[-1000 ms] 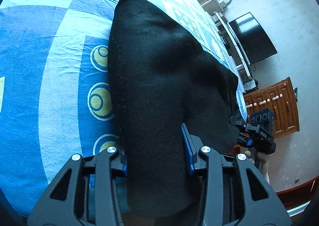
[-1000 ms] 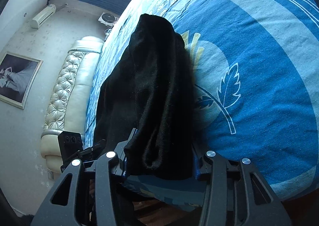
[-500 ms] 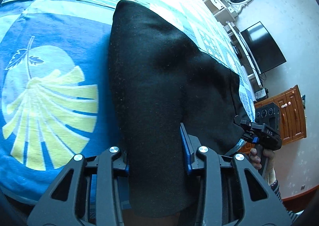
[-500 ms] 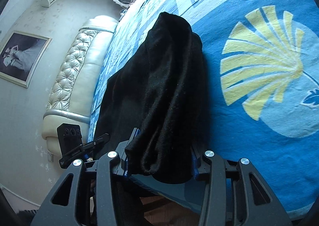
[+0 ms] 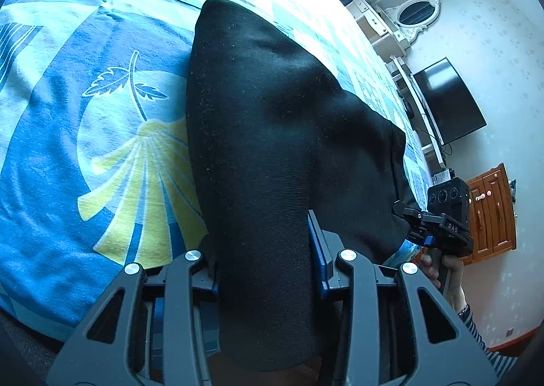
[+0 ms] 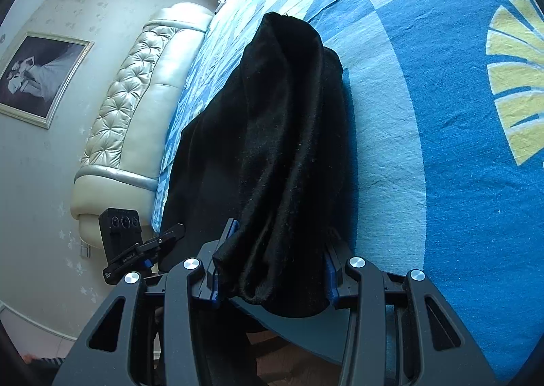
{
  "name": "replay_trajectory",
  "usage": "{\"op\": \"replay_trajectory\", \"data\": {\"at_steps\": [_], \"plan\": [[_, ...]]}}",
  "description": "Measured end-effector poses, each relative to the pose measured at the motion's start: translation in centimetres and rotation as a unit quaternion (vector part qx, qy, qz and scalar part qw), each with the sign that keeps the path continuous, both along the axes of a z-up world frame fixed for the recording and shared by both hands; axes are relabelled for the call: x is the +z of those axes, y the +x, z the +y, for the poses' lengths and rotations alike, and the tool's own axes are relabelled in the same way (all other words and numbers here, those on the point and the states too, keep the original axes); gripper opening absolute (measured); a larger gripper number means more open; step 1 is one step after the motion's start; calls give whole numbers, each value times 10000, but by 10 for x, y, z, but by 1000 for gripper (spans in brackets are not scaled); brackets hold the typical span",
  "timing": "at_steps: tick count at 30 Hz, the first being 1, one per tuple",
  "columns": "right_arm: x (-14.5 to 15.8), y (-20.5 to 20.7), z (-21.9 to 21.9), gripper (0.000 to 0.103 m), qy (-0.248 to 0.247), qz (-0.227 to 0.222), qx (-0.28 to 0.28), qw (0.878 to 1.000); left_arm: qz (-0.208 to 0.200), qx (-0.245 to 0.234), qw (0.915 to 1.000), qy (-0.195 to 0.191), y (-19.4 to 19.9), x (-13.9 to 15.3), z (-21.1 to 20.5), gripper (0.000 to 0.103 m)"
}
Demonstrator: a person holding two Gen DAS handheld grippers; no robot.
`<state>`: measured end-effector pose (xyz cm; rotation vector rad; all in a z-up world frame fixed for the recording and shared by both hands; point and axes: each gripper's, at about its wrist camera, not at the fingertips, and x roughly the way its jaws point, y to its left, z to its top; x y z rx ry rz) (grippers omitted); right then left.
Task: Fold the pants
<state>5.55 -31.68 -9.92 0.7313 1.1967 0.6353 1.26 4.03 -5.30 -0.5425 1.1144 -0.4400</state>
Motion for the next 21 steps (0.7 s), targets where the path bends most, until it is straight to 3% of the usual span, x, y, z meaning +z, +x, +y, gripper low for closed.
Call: {"op": "replay_trajectory", "data": {"at_steps": [4,7,11,15,21], "plan": [[-1,0,-1,44,16,10,3,10000,-8,26,10000,-84,0,-3,9,45],[0,0,-4,51,96,37,-49,9999,-63,80,9999,-59,-4,0,14,58],[9,1,-13,62,8,-45,-43,10000,-500,-30,9986,141,-19,19,19,70],[21,8,-40,68,-24,-248,-386,9989,-783,-32,9969,15,-25,32,38,84],[11,44,-61,70,694,-213,-923,9931,-225,263,9966,-753,29,5,57,85]]}}
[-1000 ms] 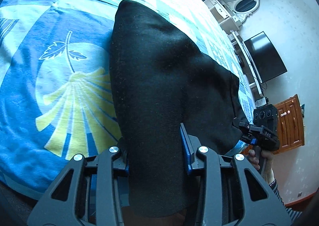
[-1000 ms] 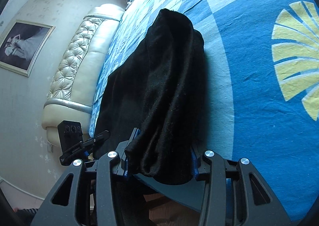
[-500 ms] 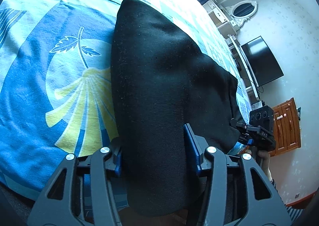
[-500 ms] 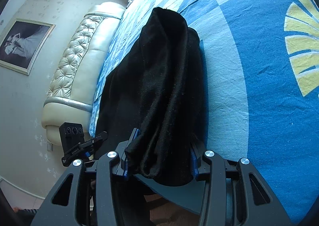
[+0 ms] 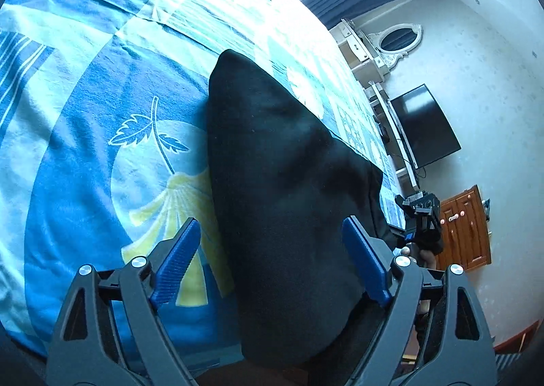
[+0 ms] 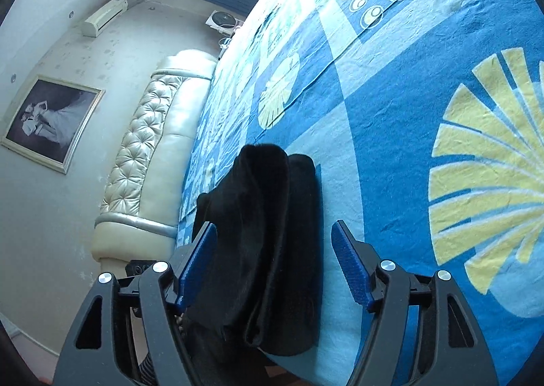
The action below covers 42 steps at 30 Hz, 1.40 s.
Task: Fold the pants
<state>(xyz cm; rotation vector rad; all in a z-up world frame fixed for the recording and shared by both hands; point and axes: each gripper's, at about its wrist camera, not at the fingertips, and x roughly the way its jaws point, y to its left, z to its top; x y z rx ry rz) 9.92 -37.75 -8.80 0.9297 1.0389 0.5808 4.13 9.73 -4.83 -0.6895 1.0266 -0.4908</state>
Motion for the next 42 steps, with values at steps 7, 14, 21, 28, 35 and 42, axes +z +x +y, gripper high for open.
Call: {"op": "replay_trajectory", "data": {"at_steps": [7,14,21,28,35,42], "plan": [[-13,36,27,70,-30,15,266,9996,112,-7,9999,29,60,-15,-13,85],[-18,41,61,43,-568,-62,701,9959,-86,-622,9949,788,76,-16,-41,51],[-1,38,63,33,-595,-460,565,9956,-412,-658,9904,1141,74,1,-45,34],[18,77,79,32,-528,-782,529,9941,-649,-467,9855,1496,110,21,-33,34],[29,150,106,32,-636,-782,443,9939,-613,-167,9824,1754,181,32,-12,34],[-15,192,114,32,-881,-26,331,9956,-26,-91,9855,1695,224,-6,3,36]]}}
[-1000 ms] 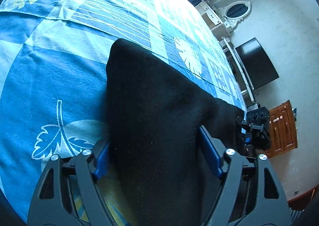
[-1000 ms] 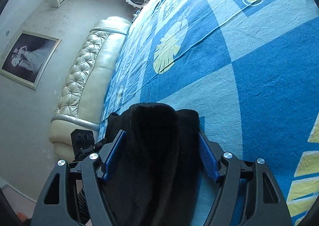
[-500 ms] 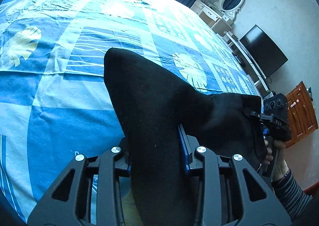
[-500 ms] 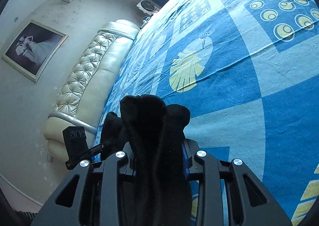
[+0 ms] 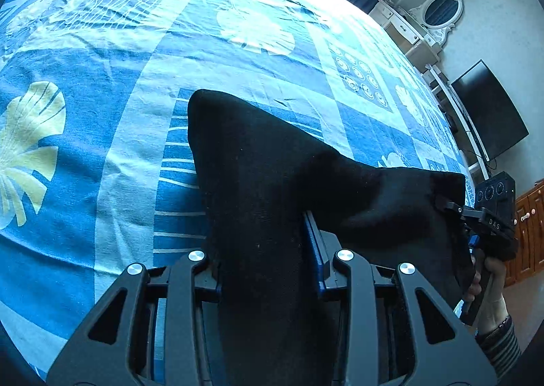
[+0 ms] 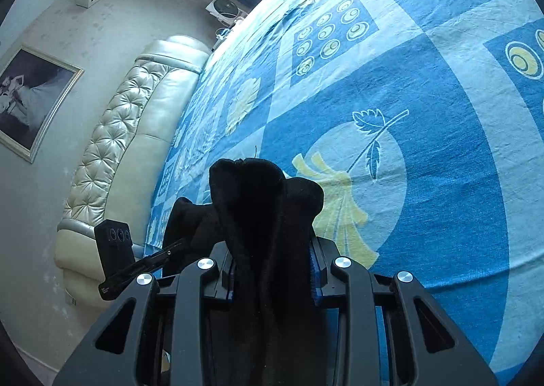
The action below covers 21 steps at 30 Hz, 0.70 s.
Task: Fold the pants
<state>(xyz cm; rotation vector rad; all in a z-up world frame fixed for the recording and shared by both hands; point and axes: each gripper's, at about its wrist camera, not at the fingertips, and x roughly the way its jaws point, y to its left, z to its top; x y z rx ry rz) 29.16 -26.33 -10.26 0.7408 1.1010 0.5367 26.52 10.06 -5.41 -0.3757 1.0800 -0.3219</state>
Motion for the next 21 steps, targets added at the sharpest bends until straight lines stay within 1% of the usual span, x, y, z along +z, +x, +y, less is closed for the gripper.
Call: {"op": "replay_trajectory", "data": {"at_steps": [2,3,7,9,10,12,17,19,20,21], "plan": [[-16,1,-8,32,364,233,-123,9990,-12,12,9998,-188,-1,-5,5,38],[-21,0,-11,32,514,264,-170,9982,-44,1,9998,-192,-2,-6,5,39],[-25,-4,-13,34,725,278,-212,9968,-127,50,9998,-151,-6,-8,4,43],[-23,-8,-14,37,777,288,-214,9963,-137,96,9998,-131,-6,-8,5,50],[-22,-9,-14,39,807,274,-209,9961,-165,101,9998,-94,-7,-6,5,52],[-20,-15,-16,44,878,261,-230,9955,-252,106,9996,-14,-12,-4,5,58],[-18,-42,-29,51,1166,238,-351,9923,-221,291,9990,-260,-35,1,17,63],[-15,-59,-35,55,1271,144,-372,9911,-322,410,9984,-234,-53,6,20,66],[-14,-68,-38,57,1308,104,-376,9906,-380,489,9979,-165,-63,8,22,72],[-13,-78,-40,58,1340,61,-386,9902,-442,566,9974,-44,-75,11,22,74]]}}
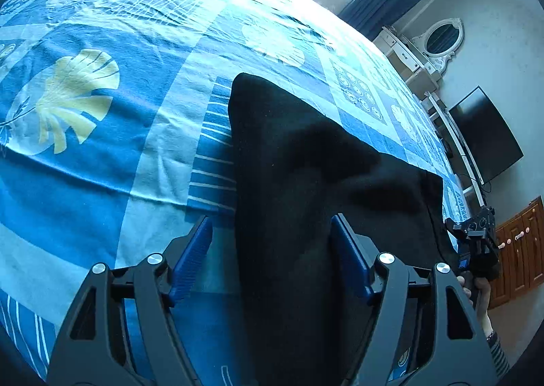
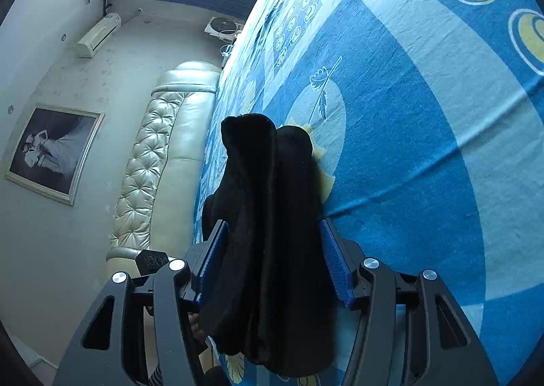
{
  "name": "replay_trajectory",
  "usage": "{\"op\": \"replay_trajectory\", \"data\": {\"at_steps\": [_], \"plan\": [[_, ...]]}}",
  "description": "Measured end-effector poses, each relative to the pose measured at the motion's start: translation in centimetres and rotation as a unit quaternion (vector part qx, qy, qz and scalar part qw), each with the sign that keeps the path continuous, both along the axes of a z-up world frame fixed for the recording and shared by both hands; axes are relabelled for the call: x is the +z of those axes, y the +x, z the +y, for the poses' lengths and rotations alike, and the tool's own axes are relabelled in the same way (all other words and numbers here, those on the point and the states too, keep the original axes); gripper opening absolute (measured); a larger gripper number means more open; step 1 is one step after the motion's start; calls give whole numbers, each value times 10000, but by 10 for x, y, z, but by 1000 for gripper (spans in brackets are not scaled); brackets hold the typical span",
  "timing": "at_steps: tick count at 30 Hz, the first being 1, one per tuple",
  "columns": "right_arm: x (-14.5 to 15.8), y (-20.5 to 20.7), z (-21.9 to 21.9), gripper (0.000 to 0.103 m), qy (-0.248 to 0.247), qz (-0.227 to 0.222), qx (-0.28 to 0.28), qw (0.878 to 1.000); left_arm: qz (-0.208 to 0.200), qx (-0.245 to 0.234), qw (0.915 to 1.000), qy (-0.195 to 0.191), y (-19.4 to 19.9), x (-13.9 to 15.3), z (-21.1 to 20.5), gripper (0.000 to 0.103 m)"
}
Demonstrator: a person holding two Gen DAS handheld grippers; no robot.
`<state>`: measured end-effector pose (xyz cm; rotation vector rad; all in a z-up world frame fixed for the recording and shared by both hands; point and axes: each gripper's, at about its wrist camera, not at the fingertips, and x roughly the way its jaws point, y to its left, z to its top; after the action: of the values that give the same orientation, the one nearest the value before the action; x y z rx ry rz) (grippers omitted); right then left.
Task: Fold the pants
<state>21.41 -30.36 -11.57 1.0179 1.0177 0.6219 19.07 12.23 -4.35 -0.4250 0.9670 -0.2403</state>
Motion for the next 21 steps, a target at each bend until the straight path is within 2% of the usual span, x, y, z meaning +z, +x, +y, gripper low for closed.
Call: {"op": "replay_trajectory", "data": {"at_steps": [4,8,11,16,19,21], "plan": [[1,-36,-8,58,104,-91,-113,9998,-183,159,9994,264,-45,5,-4,83],[3,-62,-11,63,278,-165,-214,9992,-101,29,9999,116,-78,4,-12,87],[6,-72,-8,69,277,-208,-247,9991,-80,-33,9998,-198,-92,2,-16,90],[13,-67,5,74,161,-168,-216,9995,154,-66,9970,-758,-93,-10,-14,90],[10,-62,8,75,118,-113,-228,9996,212,55,9937,-1095,-88,-15,-7,90],[11,-62,10,78,119,-94,-250,9996,226,168,9890,-1454,-86,-17,0,90]]}}
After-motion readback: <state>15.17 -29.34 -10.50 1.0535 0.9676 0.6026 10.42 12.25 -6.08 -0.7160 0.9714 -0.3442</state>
